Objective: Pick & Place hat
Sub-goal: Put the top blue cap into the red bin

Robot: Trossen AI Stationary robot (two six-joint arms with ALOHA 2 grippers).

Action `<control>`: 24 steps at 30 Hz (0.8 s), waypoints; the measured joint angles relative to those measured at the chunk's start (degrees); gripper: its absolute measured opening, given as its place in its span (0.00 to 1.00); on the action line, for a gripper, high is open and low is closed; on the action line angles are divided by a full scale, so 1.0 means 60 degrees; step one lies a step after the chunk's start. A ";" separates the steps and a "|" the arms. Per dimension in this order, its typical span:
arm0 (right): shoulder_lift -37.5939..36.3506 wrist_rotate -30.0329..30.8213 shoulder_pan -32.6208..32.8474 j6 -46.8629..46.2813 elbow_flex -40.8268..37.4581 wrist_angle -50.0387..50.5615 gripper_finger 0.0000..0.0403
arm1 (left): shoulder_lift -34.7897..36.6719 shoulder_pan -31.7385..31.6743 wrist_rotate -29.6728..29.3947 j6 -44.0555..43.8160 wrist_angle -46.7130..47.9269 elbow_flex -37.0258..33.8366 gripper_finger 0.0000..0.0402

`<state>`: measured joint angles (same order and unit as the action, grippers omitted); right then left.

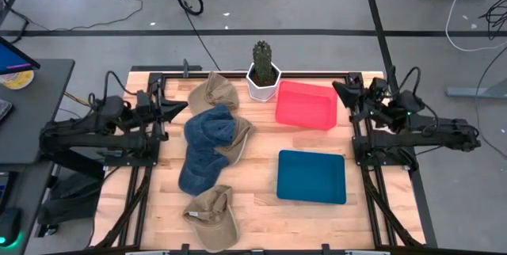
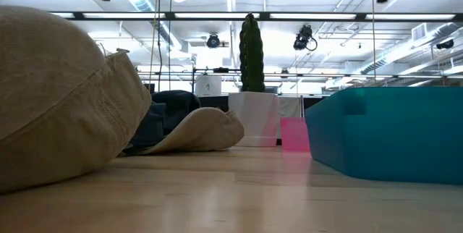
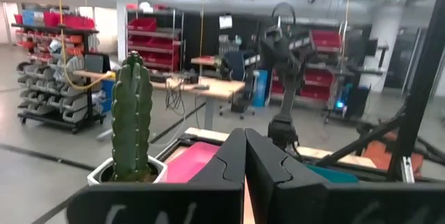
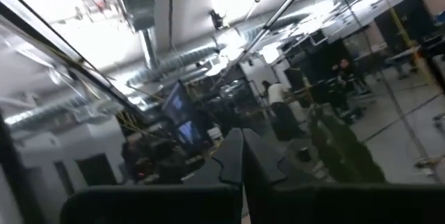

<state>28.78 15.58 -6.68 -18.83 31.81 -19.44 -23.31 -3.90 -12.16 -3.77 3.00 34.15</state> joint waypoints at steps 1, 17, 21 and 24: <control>0.0308 0.0073 -0.0003 0.0136 0.0338 0.0088 0.01 | -0.0201 -0.0002 0.0000 0.0009 0.0195 0.0321 0.01; 0.3042 -0.0475 0.0197 -0.1070 0.2685 -0.0168 0.07 | -0.1001 -0.0011 -0.0193 0.0415 0.1789 0.2695 0.01; 0.3245 -0.0605 0.0197 -0.1156 0.2685 0.0107 0.08 | -0.1139 -0.0011 -0.0193 -0.0192 0.1870 0.2692 0.01; 0.3279 -0.0909 0.0197 -0.1051 0.2685 0.0637 0.08 | -0.1404 -0.0011 -0.0222 -0.0385 0.1805 0.2692 0.01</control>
<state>48.46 10.13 -5.50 -25.14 47.92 -15.62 -31.73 -3.97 -13.49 -6.08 13.84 50.30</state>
